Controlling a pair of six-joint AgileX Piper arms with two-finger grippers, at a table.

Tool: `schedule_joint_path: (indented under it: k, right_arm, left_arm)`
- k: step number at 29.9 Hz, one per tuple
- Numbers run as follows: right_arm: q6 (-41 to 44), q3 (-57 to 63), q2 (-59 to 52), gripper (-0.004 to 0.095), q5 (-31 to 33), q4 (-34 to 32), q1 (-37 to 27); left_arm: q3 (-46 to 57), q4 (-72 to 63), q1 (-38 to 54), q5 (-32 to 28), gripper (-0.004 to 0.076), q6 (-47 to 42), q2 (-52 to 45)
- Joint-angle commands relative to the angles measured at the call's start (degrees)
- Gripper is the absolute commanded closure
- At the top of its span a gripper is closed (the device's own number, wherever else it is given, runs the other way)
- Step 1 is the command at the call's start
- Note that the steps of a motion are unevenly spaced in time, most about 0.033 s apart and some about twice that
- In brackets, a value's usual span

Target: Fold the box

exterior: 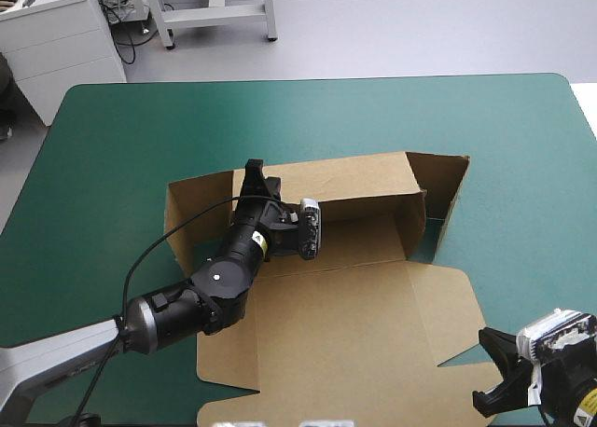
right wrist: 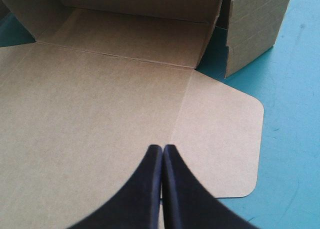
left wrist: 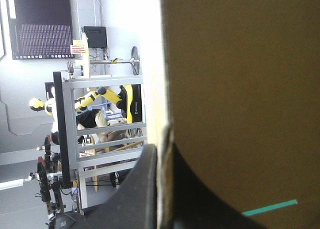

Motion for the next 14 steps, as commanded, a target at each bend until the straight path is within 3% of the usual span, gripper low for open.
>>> schedule_joint_path:
  k: [1, 5, 10, 14]
  right_arm:
    - [-0.3, -1.3, 0.6, 0.0929, -4.4, -0.1, -0.2]
    - [-0.3, -1.3, 0.8, 0.0857, -4.4, -0.1, -0.2]
    - [3.6, -1.6, 3.3, 0.0599, -5.8, -1.3, -0.2]
    - [10.2, -5.1, 9.5, 0.0389, -6.0, -7.8, -0.2]
  left_arm:
    - [-1.1, 0.8, -0.7, -0.3, 0.0756, -1.0, -1.2]
    - [-1.1, 1.4, -0.7, -0.3, 0.0756, -1.0, -1.2]
    - [-1.1, 1.8, -0.7, -0.3, 0.0756, -1.0, -1.2]
    - [-1.1, 1.9, -0.7, -0.3, 0.0756, -1.0, -1.2]
